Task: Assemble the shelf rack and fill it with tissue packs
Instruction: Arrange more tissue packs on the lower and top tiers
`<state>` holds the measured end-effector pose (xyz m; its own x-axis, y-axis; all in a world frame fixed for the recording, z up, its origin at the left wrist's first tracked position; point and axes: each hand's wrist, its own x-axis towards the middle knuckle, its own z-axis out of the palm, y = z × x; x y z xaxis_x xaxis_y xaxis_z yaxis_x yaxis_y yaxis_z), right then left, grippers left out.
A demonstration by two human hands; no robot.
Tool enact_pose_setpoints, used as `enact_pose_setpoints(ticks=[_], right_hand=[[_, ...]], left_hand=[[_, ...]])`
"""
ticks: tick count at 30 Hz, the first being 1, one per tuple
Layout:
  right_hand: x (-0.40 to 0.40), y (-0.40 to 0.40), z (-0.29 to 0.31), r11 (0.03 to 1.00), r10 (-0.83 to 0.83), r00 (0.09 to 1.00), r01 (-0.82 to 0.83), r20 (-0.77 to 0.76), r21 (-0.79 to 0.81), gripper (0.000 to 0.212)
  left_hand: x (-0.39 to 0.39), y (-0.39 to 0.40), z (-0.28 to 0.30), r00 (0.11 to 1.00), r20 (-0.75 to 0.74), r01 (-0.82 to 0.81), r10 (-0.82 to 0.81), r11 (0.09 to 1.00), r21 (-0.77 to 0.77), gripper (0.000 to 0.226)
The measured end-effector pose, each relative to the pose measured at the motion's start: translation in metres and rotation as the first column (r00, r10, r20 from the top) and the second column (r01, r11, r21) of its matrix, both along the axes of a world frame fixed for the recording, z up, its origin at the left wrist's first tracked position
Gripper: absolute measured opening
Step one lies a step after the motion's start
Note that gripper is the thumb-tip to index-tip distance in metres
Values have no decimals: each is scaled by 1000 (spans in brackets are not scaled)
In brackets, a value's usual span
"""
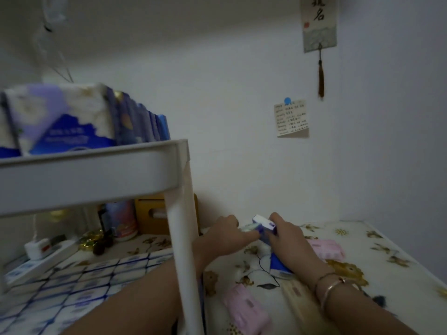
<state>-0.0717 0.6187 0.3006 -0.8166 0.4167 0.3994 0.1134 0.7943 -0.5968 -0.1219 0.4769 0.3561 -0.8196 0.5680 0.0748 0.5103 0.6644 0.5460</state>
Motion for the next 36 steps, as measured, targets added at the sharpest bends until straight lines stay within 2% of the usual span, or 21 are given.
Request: enact_pose_setpoints(ticks=[4,10,13,16,18,21,26,31,36], right_hand=[[31,-7,25,988,36,990,-56,-137,-147,12],[69,-42,68,972,92,975,-132,-204,-194,22],[93,-61,93,969,71,973,-119,-220,-214,23],[115,-77,122,979,26,974,-71,-224,-191,22],[128,-86,137,975,9,969,-63,-248,-211,23],[140,-102,152,947,-2,943,-104,-332,-303,26],[151,-128,178,870,-45,893,-185,-448,-457,22],[154,-143,203,831,-50,854,-253,-518,-496,20],[150,-147,218,795,52,900,-300,-433,-528,26]], left_hand=[[32,-18,22,980,180,60,-88,986,159,31],[59,-76,45,896,425,16,-126,967,253,8],[81,-119,62,935,327,58,-138,968,244,19],[101,-154,79,978,197,39,-65,991,131,60],[119,-171,92,986,168,14,-25,997,71,57],[144,-193,109,988,155,9,-16,999,43,39],[186,-218,131,993,96,61,-64,998,28,38],[218,-220,159,957,114,247,-265,957,155,39],[215,-207,205,956,21,264,-293,888,376,43]])
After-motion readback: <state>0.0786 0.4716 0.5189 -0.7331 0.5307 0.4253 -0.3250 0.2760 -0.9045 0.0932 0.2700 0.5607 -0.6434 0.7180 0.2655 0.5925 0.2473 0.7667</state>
